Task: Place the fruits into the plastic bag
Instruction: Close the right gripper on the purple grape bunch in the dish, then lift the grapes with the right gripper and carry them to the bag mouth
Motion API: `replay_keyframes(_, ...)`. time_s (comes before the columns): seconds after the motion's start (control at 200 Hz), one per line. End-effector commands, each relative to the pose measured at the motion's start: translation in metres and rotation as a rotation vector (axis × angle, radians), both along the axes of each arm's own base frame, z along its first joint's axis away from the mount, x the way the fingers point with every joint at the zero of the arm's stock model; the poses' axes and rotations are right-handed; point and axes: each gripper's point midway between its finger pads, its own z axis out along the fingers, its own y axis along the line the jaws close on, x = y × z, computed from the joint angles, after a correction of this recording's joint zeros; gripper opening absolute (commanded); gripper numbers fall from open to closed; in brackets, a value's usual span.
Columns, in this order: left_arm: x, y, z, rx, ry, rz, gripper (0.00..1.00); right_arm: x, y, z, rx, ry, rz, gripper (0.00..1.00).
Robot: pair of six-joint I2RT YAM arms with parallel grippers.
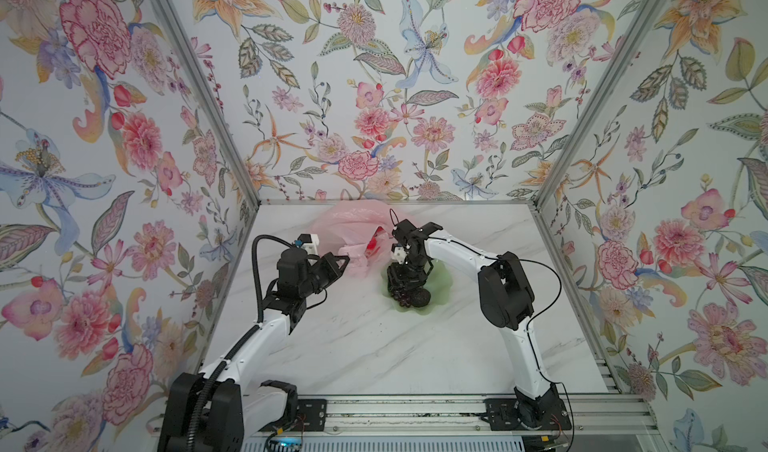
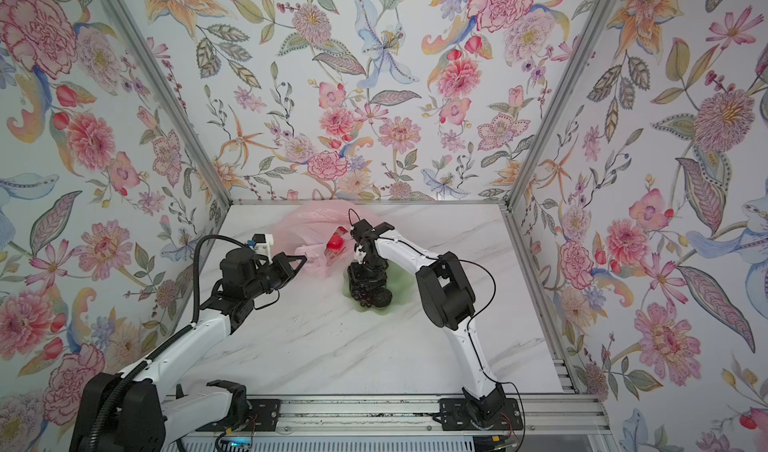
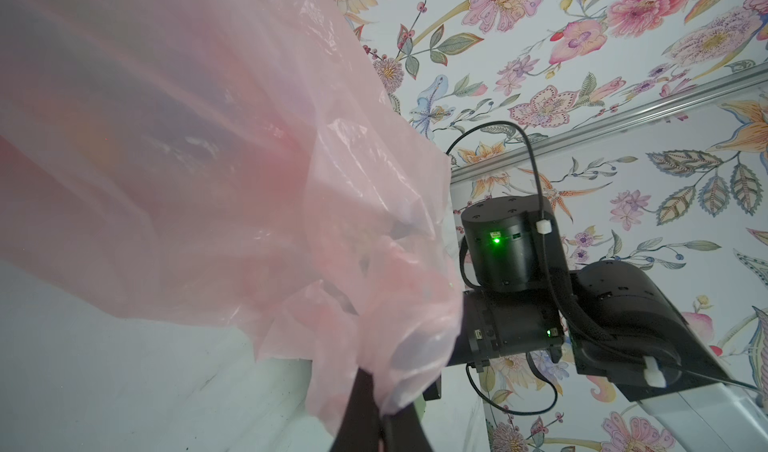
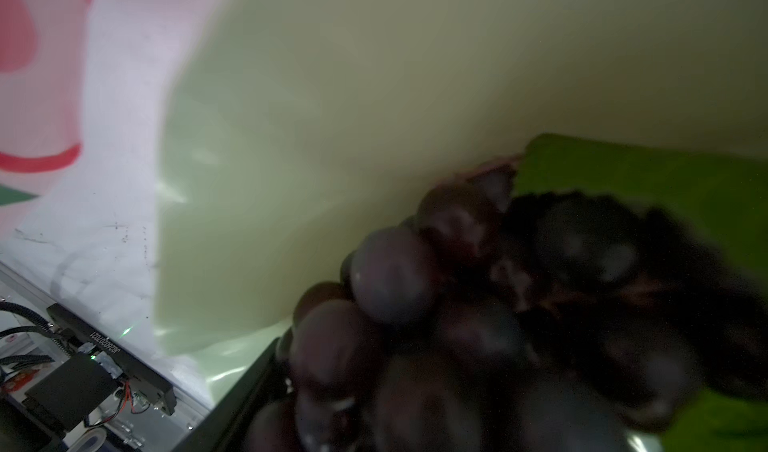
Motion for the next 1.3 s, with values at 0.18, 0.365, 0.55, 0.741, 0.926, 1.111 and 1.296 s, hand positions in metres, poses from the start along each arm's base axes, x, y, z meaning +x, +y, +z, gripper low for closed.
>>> replay_keyframes(0.18,0.001,0.002,0.005,0.004,-0.023,0.004,0.0,0.012,-0.015,0.009,0.113,0.001,-0.101,0.44)
replay_keyframes(0.365,0.004,0.002,0.009,0.004,-0.027,0.005,0.0,0.025,-0.016,0.028,0.322,-0.018,-0.194,0.28)
replay_keyframes(0.55,0.006,0.002,0.01,0.007,-0.029,0.01,0.0,0.034,-0.026,0.047,0.515,-0.033,-0.244,0.22)
replay_keyframes(0.741,0.009,0.002,0.01,0.007,-0.025,0.014,0.0,0.036,-0.025,0.081,0.623,-0.118,-0.192,0.22)
replay_keyframes(0.926,0.014,0.0,0.015,0.005,-0.034,0.01,0.0,0.033,-0.031,0.103,0.685,-0.168,-0.172,0.22)
replay_keyframes(1.111,0.015,0.001,0.017,0.004,-0.043,0.013,0.0,0.028,-0.042,0.122,0.738,-0.195,-0.167,0.23)
replay_keyframes(1.296,0.016,0.0,0.02,0.001,-0.05,0.012,0.0,0.025,-0.051,0.152,0.794,-0.239,-0.151,0.23)
